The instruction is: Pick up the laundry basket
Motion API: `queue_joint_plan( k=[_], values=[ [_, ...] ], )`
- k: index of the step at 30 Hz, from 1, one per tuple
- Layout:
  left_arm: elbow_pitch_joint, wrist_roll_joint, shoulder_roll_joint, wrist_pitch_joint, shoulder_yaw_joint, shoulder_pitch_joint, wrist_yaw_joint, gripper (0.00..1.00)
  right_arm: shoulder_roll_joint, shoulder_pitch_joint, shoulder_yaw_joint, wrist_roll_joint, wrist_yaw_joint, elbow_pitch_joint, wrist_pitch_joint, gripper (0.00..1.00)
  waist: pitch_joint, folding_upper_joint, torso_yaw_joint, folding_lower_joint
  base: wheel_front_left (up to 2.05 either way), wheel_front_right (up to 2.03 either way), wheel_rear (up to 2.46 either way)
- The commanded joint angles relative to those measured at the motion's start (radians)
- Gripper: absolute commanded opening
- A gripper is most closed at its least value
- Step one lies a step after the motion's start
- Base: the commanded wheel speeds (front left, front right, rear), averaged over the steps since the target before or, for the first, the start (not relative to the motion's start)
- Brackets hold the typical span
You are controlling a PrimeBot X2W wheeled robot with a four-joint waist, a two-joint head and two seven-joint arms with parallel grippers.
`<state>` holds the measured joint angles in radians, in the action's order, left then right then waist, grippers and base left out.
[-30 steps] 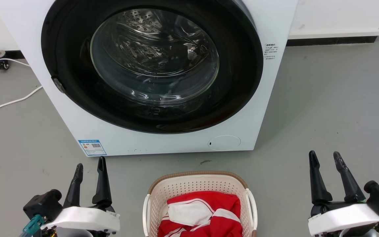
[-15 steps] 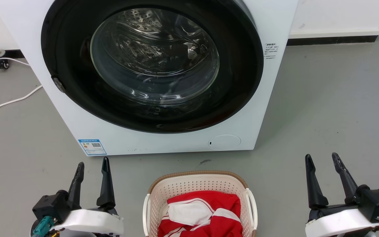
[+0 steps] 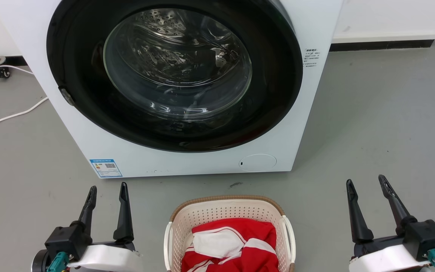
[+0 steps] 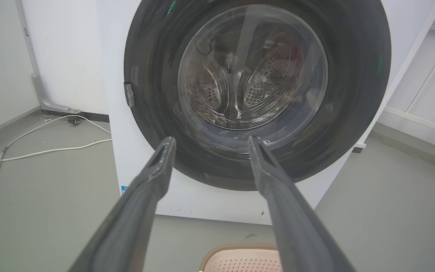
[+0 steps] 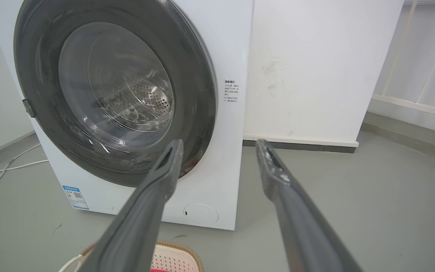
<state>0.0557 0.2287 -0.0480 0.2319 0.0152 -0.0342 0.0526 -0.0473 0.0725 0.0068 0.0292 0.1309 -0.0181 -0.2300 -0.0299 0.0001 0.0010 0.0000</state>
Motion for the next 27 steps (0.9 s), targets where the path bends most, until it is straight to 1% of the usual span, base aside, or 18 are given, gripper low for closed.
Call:
queue_joint_plan(
  k=[1,17,27],
  values=[
    [-0.009,-0.029,-0.003,0.009,0.001,-0.009,0.0,1.0,-0.005,0.015,0.0,-0.027,0.0,-0.012,-0.011,1.0,-0.001,-0.0001,0.0,0.0,0.0,0.0,0.0],
    [-0.015,-0.137,-0.004,0.036,-0.003,-0.025,-0.007,1.0,-0.005,0.028,-0.002,-0.115,0.0,-0.017,-0.037,1.0,-0.002,-0.0001,0.0,0.0,0.0,0.0,0.0],
    [-0.003,-0.131,-0.003,0.034,0.0,-0.026,-0.011,1.0,-0.005,0.027,-0.005,-0.084,0.0,0.001,-0.035,1.0,0.001,-0.0001,0.005,0.0,0.0,0.0,0.0]
  ],
)
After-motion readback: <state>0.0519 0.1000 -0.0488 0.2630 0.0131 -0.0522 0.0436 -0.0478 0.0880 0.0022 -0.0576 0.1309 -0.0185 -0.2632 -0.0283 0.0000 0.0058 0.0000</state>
